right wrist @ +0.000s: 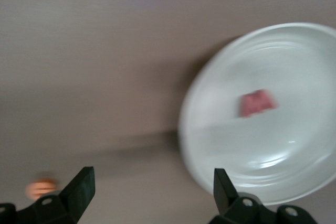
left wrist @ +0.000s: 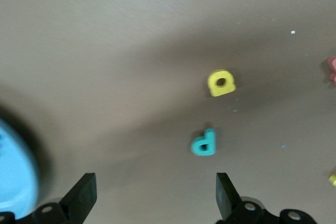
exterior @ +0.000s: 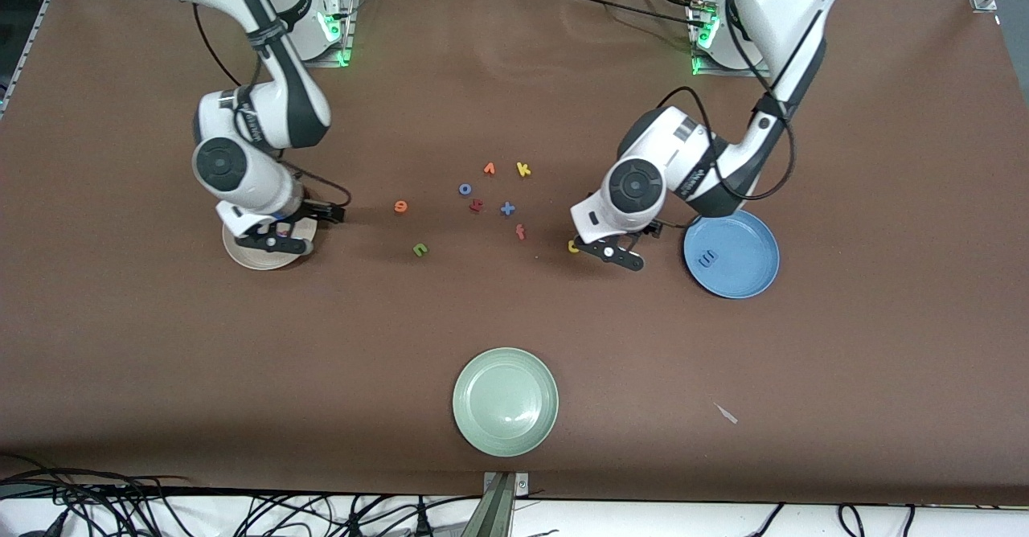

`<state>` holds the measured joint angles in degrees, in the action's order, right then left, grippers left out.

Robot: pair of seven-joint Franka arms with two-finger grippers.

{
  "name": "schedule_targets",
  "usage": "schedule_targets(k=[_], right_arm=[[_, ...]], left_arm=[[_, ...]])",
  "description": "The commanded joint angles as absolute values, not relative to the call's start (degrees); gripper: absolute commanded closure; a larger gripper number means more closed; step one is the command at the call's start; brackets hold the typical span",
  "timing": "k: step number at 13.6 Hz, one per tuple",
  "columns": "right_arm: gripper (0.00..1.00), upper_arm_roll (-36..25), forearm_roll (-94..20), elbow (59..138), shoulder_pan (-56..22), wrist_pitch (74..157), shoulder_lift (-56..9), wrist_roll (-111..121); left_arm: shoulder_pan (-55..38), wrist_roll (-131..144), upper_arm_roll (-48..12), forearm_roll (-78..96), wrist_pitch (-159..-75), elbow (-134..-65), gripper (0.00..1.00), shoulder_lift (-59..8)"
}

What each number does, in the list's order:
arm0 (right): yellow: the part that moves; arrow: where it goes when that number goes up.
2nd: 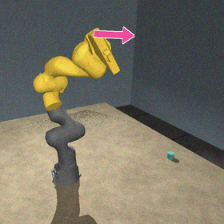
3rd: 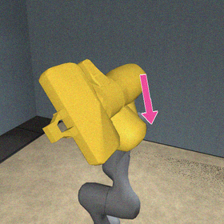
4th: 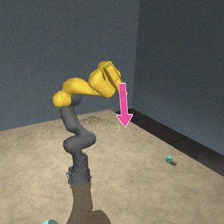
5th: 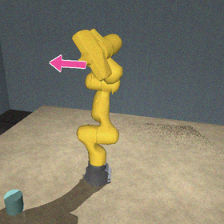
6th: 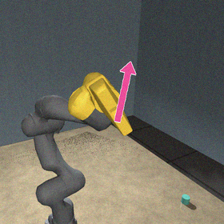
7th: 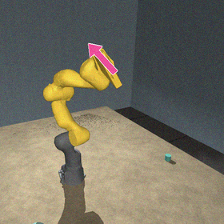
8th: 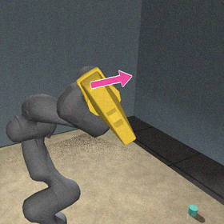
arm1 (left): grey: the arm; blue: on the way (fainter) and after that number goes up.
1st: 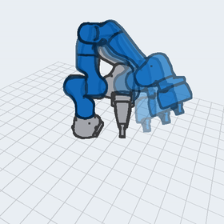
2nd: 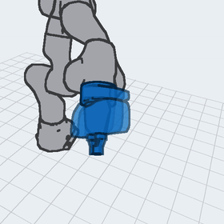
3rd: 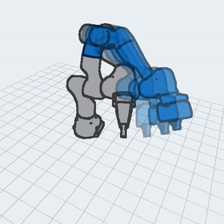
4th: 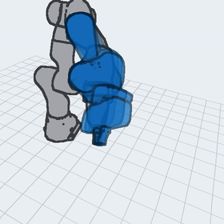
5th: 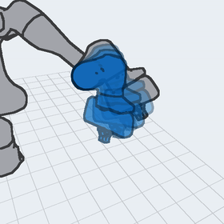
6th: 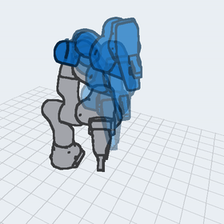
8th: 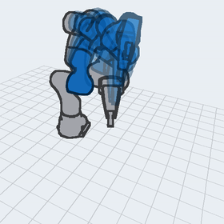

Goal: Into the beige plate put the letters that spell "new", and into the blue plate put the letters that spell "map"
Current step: 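Grasp the green U with the right gripper while the left gripper grasps P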

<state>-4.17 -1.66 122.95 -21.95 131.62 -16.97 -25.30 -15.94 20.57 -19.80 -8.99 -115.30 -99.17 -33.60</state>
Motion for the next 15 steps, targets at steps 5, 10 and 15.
schedule_targets(k=[5,10,15], right_arm=[[0.0,4.82,-1.5,111.29,-22.68,130.87,-25.3,-26.39],[0.0,5.19,-1.32,104.95,-24.43,130.96,-30.23,-12.07],[0.0,5.19,3.33,102.48,-27.16,133.4,-34.01,-5.1]], left_arm=[[-19.25,30.85,-19.6,-10.28,-129.99,-107.84,0.03,-35.59],[-18.81,30.94,-19.51,-11.51,-130.96,-107.93,0.36,-36.21],[-18.54,30.94,-19.34,-11.6,-131.04,-108.02,0.71,-36.04]])
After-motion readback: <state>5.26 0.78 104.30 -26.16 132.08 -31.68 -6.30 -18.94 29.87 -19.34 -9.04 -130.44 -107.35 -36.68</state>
